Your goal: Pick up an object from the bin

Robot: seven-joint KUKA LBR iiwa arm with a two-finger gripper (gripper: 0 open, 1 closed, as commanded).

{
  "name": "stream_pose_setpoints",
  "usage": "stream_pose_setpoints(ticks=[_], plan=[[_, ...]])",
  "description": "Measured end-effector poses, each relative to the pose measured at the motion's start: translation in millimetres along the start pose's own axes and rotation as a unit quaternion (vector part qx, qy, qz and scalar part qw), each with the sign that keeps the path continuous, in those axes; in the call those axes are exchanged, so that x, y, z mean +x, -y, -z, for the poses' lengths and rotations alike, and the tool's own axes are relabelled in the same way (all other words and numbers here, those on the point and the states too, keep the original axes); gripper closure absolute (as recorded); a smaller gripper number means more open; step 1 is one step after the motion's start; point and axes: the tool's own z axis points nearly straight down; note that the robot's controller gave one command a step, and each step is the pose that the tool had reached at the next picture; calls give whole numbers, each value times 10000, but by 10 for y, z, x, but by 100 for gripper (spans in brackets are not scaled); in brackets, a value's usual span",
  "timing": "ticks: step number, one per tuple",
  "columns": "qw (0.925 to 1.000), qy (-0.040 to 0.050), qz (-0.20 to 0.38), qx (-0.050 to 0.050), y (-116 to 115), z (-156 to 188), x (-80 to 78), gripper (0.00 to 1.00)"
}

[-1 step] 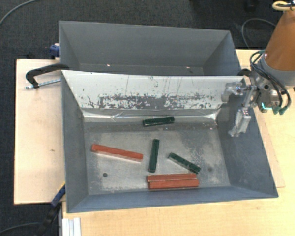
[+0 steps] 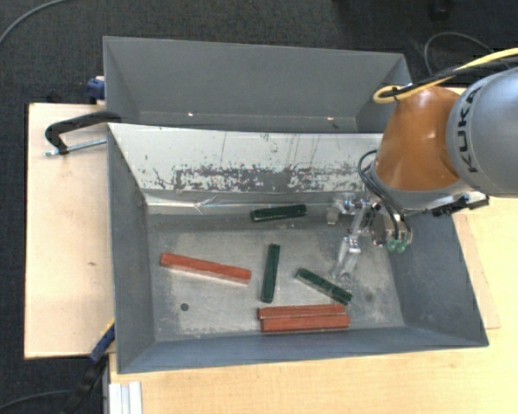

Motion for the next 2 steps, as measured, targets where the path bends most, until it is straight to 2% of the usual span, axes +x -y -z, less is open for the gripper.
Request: stream_pose_setpoints(ticks=[1, 2], plan=[[9932, 21, 1168, 11, -224, -229, 744, 0], [9932, 57, 1166, 17, -220, -205, 719, 100]])
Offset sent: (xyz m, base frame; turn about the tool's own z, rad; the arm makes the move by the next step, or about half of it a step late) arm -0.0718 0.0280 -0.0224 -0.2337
